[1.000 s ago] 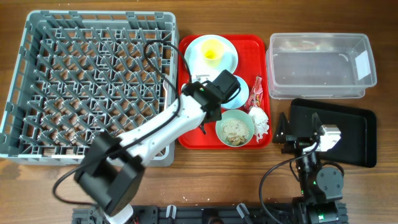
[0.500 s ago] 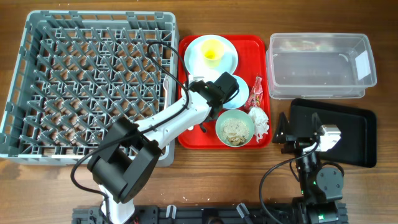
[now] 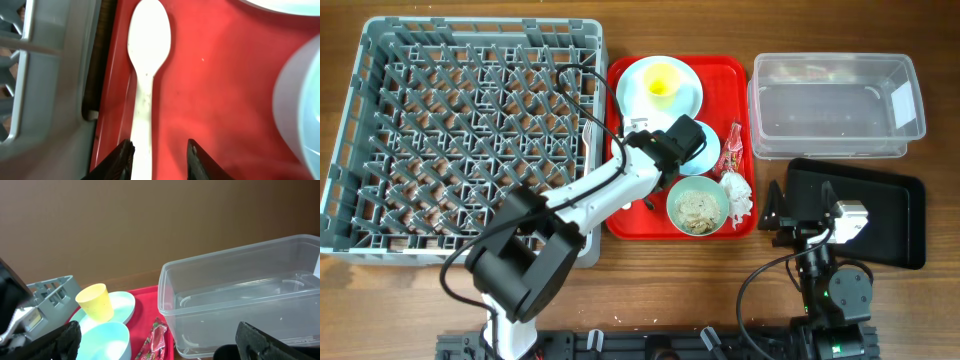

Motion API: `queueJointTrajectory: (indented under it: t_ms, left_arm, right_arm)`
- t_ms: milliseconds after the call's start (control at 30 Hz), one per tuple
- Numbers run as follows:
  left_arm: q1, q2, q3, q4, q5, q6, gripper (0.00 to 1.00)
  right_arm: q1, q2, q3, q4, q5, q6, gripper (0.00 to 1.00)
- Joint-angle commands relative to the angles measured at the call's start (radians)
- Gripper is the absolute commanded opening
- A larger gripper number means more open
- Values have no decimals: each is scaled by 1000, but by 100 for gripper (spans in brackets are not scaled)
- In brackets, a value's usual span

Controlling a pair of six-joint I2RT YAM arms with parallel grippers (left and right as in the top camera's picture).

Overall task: Sort waste into correct bins and load items into the dishwasher rack
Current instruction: 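Return the left gripper to the tray and grasp the white spoon, then place the white spoon into the dish rack with the left gripper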

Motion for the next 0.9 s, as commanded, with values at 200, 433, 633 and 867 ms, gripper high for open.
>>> queueJointTrajectory:
  t_ms: [200,433,633,867]
  left_arm:
    - [97,90,-5,39,132,31,27]
    - [0,90,-5,71,164,88,18]
    - [-5,90,-10,77,151,89,18]
    - [-5,79,-84,150,95,89,4]
  right_arm:
    - [4,-5,-1,5,-9,-8,100]
    - [4,-5,-1,5,-9,-8,100]
    - [4,-5,-1,5,-9,-8,100]
    - [4,-5,-1,5,-9,-8,100]
